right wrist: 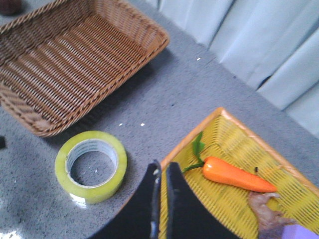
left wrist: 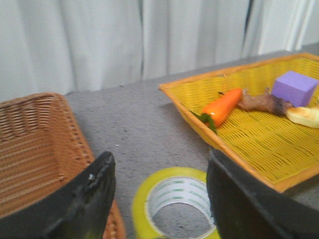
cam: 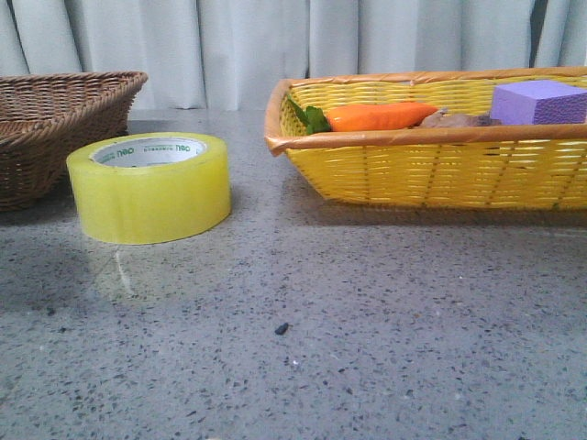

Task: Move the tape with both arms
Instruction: 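Open the right gripper and raise it away from the tape roll, then lower the left gripper onto the tape roll and grip its rim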

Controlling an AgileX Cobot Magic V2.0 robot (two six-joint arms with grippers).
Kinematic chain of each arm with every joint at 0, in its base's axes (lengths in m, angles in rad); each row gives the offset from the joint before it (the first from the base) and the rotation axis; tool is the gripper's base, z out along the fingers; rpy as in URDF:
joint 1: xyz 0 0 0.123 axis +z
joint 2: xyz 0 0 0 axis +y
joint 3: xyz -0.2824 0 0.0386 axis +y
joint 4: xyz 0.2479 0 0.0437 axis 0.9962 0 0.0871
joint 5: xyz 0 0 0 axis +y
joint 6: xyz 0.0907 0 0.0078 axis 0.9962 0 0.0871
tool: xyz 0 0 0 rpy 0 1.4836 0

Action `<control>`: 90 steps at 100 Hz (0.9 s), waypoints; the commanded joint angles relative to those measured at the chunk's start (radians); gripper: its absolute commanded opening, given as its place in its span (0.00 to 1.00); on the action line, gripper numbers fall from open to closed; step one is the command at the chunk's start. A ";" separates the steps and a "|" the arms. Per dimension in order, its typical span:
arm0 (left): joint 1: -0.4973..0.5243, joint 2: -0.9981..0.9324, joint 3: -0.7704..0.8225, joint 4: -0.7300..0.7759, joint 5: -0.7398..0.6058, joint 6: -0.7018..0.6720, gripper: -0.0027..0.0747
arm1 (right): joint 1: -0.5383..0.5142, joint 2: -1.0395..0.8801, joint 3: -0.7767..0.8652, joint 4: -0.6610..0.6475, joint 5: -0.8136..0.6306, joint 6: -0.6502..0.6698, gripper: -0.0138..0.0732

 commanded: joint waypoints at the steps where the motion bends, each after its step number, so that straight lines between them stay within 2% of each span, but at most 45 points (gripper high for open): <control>1: -0.039 0.063 -0.074 -0.002 -0.057 -0.005 0.53 | -0.001 -0.083 -0.016 -0.042 -0.052 0.011 0.07; 22: -0.111 0.232 -0.188 0.000 0.058 0.000 0.53 | -0.001 -0.214 0.144 -0.098 -0.077 0.058 0.07; 60: -0.124 0.515 -0.460 0.000 0.496 0.155 0.53 | -0.001 -0.490 0.604 -0.218 -0.258 0.249 0.07; 71: -0.124 0.585 -0.523 -0.004 0.578 0.160 0.53 | -0.001 -0.549 0.670 -0.225 -0.277 0.267 0.07; 90: -0.124 0.645 -0.580 -0.025 0.642 0.240 0.53 | -0.001 -0.599 0.703 -0.225 -0.247 0.288 0.07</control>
